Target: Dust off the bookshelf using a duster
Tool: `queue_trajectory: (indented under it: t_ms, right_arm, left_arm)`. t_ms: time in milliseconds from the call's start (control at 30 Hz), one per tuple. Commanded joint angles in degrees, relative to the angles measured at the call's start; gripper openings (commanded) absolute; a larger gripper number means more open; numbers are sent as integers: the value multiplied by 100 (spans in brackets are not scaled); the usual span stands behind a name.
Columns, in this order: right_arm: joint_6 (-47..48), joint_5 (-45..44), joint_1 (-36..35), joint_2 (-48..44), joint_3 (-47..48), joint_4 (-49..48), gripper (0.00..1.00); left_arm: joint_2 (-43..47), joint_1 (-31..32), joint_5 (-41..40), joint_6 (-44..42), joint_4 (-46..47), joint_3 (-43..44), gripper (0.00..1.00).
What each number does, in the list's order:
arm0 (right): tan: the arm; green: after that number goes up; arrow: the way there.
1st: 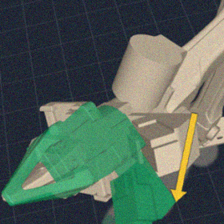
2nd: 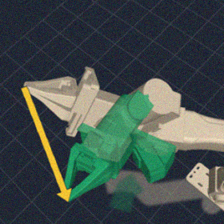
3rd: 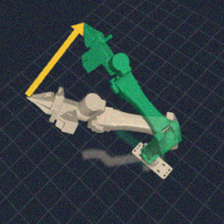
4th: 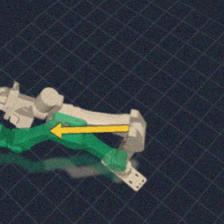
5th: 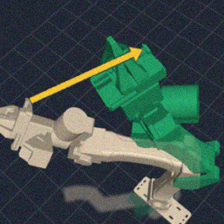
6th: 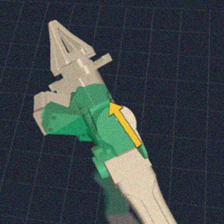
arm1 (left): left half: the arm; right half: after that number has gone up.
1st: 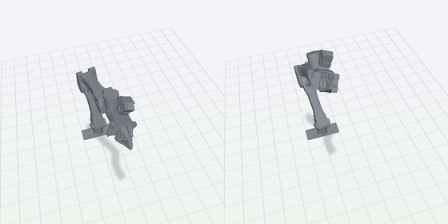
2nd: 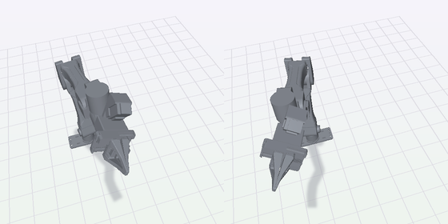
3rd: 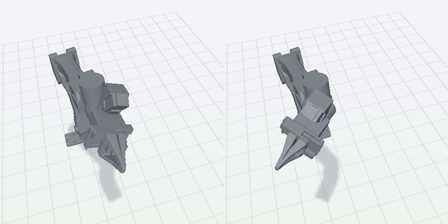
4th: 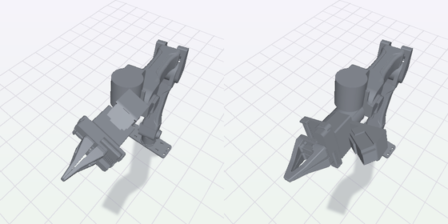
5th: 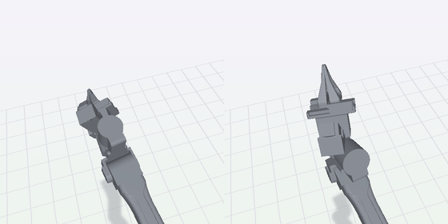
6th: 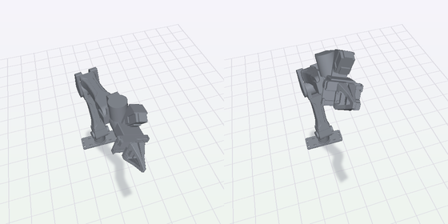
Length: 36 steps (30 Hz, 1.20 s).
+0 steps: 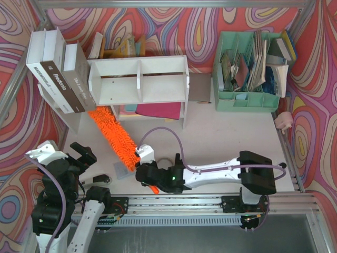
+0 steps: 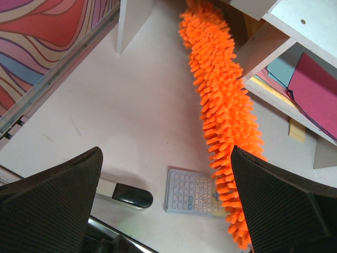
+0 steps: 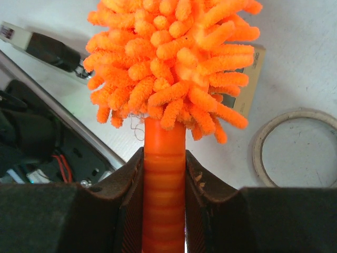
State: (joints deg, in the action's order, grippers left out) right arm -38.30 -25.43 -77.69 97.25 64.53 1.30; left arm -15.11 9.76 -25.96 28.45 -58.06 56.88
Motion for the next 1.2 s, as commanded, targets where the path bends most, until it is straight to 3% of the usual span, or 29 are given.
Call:
queue_trajectory:
  t_ms: [0, 333, 733, 867, 1167]
  right_arm:
    - [-81, -113, -27, 202, 33, -139, 0]
    - [650, -76, -21, -228, 554, -518, 0]
    - [917, 855, -72, 388, 1148, -824, 0]
    - [929, 544, -115, 333, 986, -866, 0]
    - [142, -826, -115, -906, -212, -931, 0]
  left_arm:
    - [-71, -18, -15, -43, 111, -72, 98]
    - [-79, -18, -19, -41, 117, -66, 98]
    - [-84, -18, -8, -50, 120, -72, 98]
    - [-88, -18, -2, -50, 127, -70, 98]
    - [-88, -18, 2, -50, 120, -72, 98]
